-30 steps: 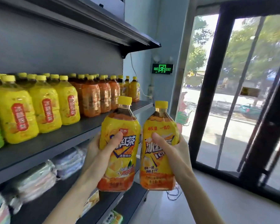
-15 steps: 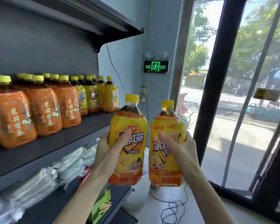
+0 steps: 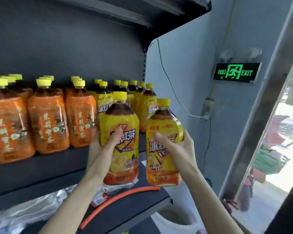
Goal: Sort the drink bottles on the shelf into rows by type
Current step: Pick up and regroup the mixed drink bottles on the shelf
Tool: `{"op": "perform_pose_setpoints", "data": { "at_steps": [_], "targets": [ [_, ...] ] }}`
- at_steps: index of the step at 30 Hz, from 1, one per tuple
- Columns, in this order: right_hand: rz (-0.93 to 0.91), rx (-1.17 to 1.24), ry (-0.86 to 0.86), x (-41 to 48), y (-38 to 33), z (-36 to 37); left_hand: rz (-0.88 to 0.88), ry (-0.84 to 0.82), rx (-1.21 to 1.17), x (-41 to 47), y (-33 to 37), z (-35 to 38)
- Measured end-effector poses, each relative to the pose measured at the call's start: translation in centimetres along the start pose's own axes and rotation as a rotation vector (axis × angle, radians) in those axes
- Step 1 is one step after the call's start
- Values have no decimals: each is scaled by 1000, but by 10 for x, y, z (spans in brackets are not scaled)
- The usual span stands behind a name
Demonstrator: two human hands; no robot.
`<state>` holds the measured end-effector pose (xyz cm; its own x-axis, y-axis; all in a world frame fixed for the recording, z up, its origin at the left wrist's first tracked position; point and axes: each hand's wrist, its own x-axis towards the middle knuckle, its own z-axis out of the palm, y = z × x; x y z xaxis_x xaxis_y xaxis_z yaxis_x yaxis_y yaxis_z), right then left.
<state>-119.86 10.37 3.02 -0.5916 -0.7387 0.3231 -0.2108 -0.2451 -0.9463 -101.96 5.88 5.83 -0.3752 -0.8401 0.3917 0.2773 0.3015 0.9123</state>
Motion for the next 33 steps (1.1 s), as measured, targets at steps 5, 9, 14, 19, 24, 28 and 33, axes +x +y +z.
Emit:
{"op": "perform_pose_setpoints", "data": {
  "at_steps": [5,9,14,19,24,28,33],
  "targets": [
    [-27,58,-153,72,17,29,-155,212,18,73,-34,-3],
    [-109,105,-246,121,24,47,30,385,152,94,-57,-17],
    [-157,135,-295,159,44,69,45,483,201,121,-77,-20],
    [-185,174,-289,173,60,71,78,523,294,131,-94,-12],
    [-324,-33,-218,177,69,71,118,629,487,130,-107,-2],
    [-413,-112,-219,172,79,61,225,721,973,114,-121,-7],
    [-384,-62,-360,159,96,47,249,696,977,98,-120,-5]
  ]
}}
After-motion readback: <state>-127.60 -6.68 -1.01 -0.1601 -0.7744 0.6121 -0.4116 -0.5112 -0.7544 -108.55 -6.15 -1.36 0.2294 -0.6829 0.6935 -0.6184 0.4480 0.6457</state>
